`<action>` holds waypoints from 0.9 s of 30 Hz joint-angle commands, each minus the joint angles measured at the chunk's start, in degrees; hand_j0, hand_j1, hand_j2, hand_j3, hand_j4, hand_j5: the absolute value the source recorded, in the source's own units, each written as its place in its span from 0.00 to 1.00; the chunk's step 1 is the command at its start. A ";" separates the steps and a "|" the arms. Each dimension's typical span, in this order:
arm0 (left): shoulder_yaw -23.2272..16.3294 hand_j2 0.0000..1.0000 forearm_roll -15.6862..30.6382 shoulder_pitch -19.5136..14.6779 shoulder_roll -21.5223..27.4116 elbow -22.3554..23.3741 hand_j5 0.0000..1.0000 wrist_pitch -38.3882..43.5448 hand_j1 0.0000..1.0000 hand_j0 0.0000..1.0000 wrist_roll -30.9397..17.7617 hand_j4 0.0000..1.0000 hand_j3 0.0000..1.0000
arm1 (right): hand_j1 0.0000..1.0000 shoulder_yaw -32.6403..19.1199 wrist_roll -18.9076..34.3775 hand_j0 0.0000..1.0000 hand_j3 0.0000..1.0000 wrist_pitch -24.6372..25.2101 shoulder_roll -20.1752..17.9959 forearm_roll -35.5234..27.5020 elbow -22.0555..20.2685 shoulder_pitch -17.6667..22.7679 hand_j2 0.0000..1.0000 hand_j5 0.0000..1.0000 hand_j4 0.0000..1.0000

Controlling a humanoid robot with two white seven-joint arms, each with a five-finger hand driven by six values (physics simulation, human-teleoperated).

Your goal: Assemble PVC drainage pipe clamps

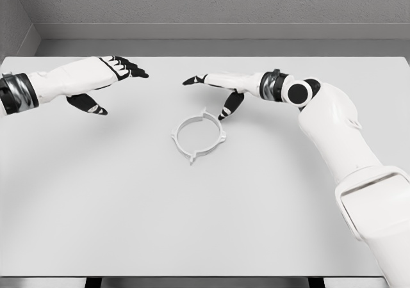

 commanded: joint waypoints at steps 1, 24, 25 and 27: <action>0.02 1.00 0.35 0.00 0.03 0.04 1.00 0.15 1.00 1.00 0.05 1.00 1.00 | 1.00 -0.22 -0.02 1.00 1.00 0.15 0.01 -0.47 -0.19 0.00 1.00 1.00 1.00; 0.10 1.00 0.35 -0.09 0.03 0.13 1.00 0.15 1.00 1.00 -0.04 1.00 1.00 | 1.00 1.71 -0.02 1.00 1.00 0.15 0.01 -0.47 -0.37 0.09 1.00 1.00 1.00; 0.19 1.00 0.35 -0.09 0.03 0.13 1.00 0.15 1.00 1.00 0.05 1.00 1.00 | 1.00 1.71 -0.02 1.00 1.00 0.15 0.09 -0.47 -0.37 0.09 1.00 1.00 1.00; 0.19 1.00 0.35 0.00 0.03 0.13 1.00 0.15 1.00 1.00 -0.04 1.00 1.00 | 1.00 1.80 -0.02 1.00 1.00 0.15 0.09 -0.47 -0.46 0.09 1.00 1.00 1.00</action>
